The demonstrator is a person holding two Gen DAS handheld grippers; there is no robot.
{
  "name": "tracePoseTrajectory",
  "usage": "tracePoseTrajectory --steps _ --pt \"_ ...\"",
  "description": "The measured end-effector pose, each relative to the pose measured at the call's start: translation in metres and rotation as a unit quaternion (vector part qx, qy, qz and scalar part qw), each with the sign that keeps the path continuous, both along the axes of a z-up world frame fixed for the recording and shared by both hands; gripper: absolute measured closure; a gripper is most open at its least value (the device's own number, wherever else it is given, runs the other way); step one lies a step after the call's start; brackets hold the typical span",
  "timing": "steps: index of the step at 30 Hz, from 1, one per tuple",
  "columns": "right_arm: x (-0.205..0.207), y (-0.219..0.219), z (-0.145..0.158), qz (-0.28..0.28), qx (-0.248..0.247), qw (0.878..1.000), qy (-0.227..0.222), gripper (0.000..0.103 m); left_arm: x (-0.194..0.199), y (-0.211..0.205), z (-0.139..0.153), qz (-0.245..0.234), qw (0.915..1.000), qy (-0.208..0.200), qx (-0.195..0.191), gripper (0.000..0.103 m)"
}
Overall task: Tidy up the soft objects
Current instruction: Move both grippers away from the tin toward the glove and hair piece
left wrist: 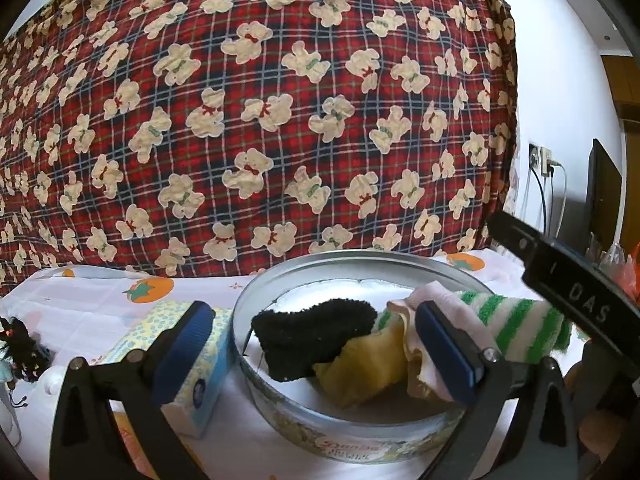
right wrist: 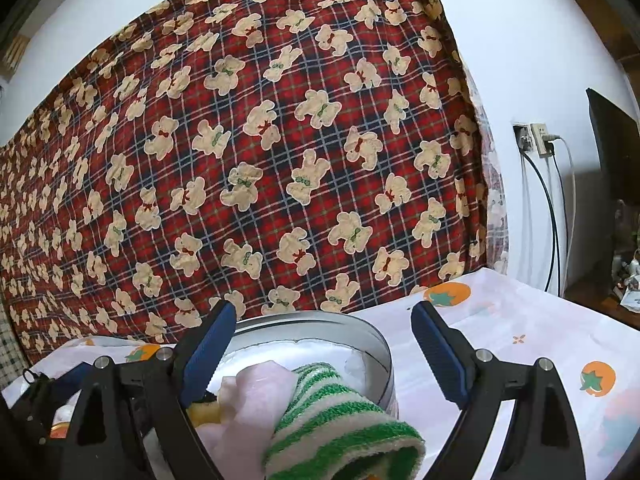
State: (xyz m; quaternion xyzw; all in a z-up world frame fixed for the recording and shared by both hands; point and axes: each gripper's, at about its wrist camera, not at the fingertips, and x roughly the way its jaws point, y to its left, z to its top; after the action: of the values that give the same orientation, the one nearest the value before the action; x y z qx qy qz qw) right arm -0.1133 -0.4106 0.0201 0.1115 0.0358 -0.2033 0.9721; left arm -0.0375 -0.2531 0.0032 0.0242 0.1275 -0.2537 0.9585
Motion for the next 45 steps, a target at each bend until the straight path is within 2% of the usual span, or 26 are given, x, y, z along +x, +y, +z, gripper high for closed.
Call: tracePoseTrajectory --steps 10,15,19,28,37,45 --pt "-0.005 0.014 -0.001 -0.004 -0.017 1.0 0.0 0.012 -0.009 0.017 0.001 0.007 1.0 -0.005 -0.003 0.0" --pt "-0.005 0.025 -0.004 0.006 0.001 1.0 0.002 0.012 -0.019 0.027 0.001 0.005 0.9999 -0.015 -0.001 0.0" --pt "-0.006 0.036 -0.005 0.008 -0.02 1.0 0.007 0.012 -0.027 0.039 0.003 0.004 0.9997 -0.022 -0.006 0.0" --pt "-0.016 0.048 -0.005 0.005 -0.014 1.0 -0.004 0.012 -0.034 0.068 0.006 0.012 0.9988 -0.026 -0.041 0.0" --pt "-0.03 0.076 -0.002 0.02 -0.025 0.999 -0.023 0.012 -0.045 0.089 0.009 0.023 0.9975 -0.055 -0.037 0.0" --pt "-0.027 0.105 -0.003 0.053 -0.021 0.998 -0.02 0.012 -0.046 0.125 0.01 0.049 0.9965 -0.059 -0.033 0.0"
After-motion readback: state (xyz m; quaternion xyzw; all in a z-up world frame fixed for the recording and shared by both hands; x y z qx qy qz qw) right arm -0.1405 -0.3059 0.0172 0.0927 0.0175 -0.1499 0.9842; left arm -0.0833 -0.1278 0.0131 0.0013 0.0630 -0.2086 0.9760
